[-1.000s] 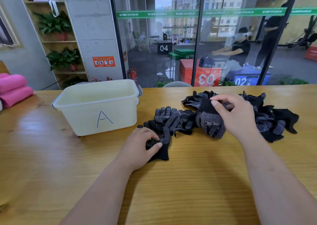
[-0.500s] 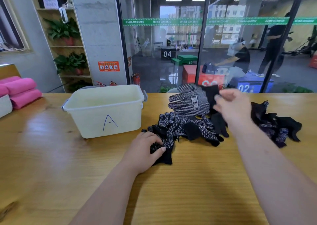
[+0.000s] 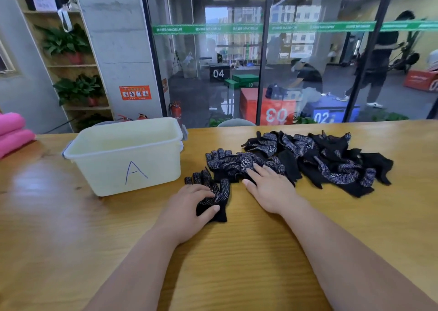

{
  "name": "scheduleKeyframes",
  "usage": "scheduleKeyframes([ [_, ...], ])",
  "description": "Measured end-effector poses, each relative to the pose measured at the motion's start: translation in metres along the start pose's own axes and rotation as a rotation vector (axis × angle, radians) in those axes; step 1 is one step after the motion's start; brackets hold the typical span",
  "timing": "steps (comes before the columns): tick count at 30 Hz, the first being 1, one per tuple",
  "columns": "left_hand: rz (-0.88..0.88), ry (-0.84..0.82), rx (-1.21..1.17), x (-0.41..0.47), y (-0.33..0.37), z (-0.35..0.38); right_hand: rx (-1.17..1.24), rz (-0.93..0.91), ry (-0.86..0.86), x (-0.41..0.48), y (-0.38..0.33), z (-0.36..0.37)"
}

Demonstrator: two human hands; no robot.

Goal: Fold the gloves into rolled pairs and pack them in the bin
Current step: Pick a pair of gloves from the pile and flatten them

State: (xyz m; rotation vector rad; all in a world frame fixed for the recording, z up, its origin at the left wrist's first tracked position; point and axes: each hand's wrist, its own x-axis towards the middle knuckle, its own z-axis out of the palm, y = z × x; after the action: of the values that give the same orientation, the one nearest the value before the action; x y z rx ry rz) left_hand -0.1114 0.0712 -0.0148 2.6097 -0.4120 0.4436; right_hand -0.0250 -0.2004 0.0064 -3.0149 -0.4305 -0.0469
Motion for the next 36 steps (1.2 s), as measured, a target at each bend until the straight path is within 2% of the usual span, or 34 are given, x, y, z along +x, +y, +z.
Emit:
scheduleKeyframes([
  [3, 0.028, 0.004, 0.019, -0.002, 0.005, -0.002, 0.050, 0.125, -0.015, 0.014, -0.008, -0.006],
  [5, 0.045, -0.001, 0.031, -0.003, 0.007, -0.003, 0.084, 0.133, -0.019, 0.017, -0.010, -0.010],
  [9, 0.075, -0.018, 0.061, -0.003, 0.010, -0.005, 0.086, 0.055, 0.210, 0.000, 0.004, -0.013],
  [11, 0.088, -0.032, 0.101, -0.001, 0.013, -0.004, 0.060, 0.106, 0.279, -0.015, 0.027, -0.011],
  [17, 0.174, -0.096, 0.165, 0.017, 0.059, 0.018, 0.033, 0.392, 0.202, -0.068, 0.112, -0.008],
  [22, 0.203, -0.129, 0.148, 0.026, 0.099, 0.039, 0.038, 0.573, 0.131, -0.099, 0.136, -0.008],
  [28, 0.172, -0.160, 0.101, 0.022, 0.118, 0.047, -0.050, 0.582, 0.094, -0.125, 0.109, -0.009],
  [36, 0.134, -0.200, 0.132, 0.004, 0.125, 0.036, -0.161, 0.484, 0.185, -0.162, 0.062, -0.006],
])
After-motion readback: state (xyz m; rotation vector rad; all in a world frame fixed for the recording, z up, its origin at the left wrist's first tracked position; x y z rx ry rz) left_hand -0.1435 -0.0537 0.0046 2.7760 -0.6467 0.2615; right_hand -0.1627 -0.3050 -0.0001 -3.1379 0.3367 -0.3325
